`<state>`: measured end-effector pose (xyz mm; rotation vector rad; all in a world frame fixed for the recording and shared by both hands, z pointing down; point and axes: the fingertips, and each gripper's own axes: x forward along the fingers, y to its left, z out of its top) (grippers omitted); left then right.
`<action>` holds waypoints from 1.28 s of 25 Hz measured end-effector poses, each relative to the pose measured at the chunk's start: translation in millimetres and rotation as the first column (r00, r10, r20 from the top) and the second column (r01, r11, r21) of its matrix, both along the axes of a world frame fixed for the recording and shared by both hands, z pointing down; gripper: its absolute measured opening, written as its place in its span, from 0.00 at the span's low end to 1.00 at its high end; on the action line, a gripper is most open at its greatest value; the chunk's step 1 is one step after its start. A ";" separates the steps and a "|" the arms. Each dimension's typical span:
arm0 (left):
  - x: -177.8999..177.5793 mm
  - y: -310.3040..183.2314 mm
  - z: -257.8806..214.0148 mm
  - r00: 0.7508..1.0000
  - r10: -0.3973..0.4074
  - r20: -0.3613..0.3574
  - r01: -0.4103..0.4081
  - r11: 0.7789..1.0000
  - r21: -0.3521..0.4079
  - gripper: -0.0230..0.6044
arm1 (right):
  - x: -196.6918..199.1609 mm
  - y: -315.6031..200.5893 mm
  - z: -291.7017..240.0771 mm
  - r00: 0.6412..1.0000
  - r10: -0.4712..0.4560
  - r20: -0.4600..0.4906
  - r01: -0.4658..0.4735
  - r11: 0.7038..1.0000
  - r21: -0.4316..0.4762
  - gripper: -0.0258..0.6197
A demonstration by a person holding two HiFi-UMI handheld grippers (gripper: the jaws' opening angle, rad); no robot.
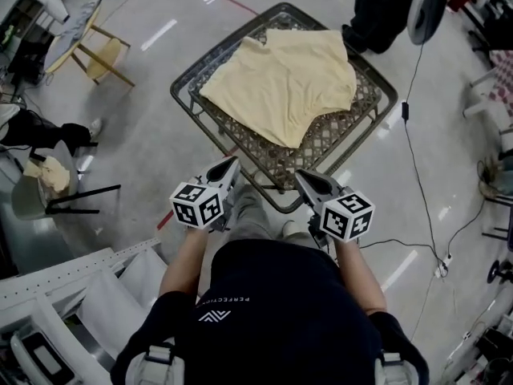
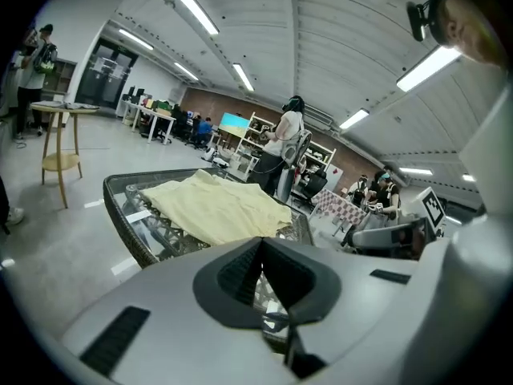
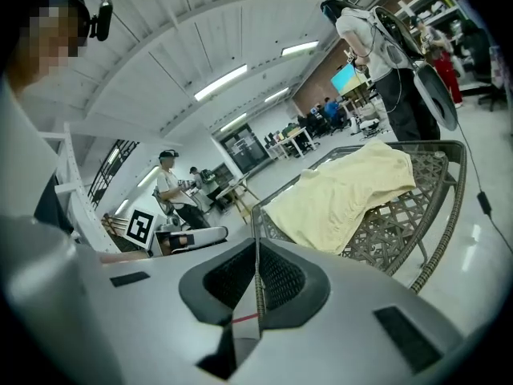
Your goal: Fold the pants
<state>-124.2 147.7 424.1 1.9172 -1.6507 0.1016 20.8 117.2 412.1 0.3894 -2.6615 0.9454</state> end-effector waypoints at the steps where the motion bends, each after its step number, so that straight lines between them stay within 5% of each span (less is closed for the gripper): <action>1: -9.4 -7.0 1.1 1.000 0.010 0.008 -0.010 1.000 0.012 0.04 | -6.1 -4.7 2.6 1.000 0.007 -0.012 -0.007 1.000 -0.003 0.10; 5: -39.5 -32.7 10.4 0.999 0.038 0.033 -0.039 0.999 0.034 0.04 | -26.7 -25.9 14.6 0.998 0.046 -0.053 -0.047 0.998 -0.030 0.10; 17: -82.1 -88.0 48.1 0.974 0.215 0.069 -0.206 0.971 -0.123 0.04 | -59.0 -77.6 57.2 0.973 0.132 -0.192 -0.146 0.987 -0.062 0.10; 32: -154.8 -135.5 80.4 0.946 0.309 0.097 -0.279 0.929 -0.242 0.04 | -81.5 -98.2 90.3 0.940 0.212 -0.269 -0.246 0.964 -0.100 0.10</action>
